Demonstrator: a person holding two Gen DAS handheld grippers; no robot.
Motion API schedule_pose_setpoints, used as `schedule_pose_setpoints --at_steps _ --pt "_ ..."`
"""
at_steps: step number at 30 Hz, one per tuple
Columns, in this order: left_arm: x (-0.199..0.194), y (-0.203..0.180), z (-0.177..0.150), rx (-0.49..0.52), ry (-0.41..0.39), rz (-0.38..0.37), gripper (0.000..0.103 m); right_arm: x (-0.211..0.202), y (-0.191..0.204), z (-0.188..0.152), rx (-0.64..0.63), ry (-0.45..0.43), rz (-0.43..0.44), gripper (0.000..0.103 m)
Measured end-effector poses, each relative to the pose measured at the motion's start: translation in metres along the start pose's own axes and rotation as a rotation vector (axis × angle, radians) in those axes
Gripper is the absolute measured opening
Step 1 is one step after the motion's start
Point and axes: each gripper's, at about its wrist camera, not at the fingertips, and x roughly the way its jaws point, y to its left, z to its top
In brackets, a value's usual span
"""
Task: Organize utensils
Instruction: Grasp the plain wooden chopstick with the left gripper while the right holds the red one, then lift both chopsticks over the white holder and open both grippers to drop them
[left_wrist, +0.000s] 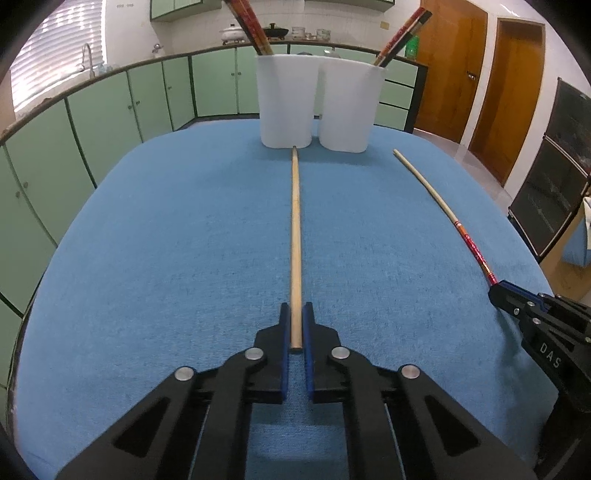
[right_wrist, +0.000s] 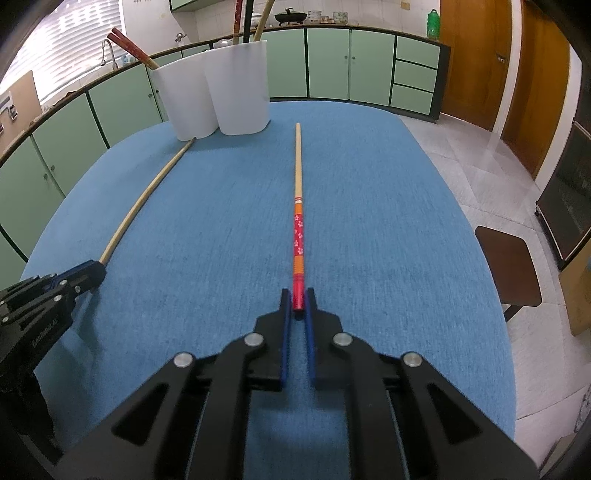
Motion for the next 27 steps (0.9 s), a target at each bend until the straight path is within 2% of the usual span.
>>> schedule_pose_setpoints --at_steps 6,12,19,27 --pt "-0.008 0.006 0.001 -0.034 -0.033 -0.012 0.006 -0.004 -0.003 -0.001 0.015 -0.013 0.02 0.005" --pt "-0.036 0.005 0.004 -0.001 -0.075 -0.01 0.006 -0.017 -0.002 -0.005 0.01 -0.018 0.049 0.005" --pt "-0.086 0.012 0.022 -0.001 -0.183 -0.038 0.006 -0.056 0.002 0.01 -0.035 -0.107 0.063 0.005" --pt "-0.131 0.013 0.063 0.018 -0.323 -0.057 0.006 -0.108 -0.007 0.049 -0.031 -0.234 0.095 0.005"
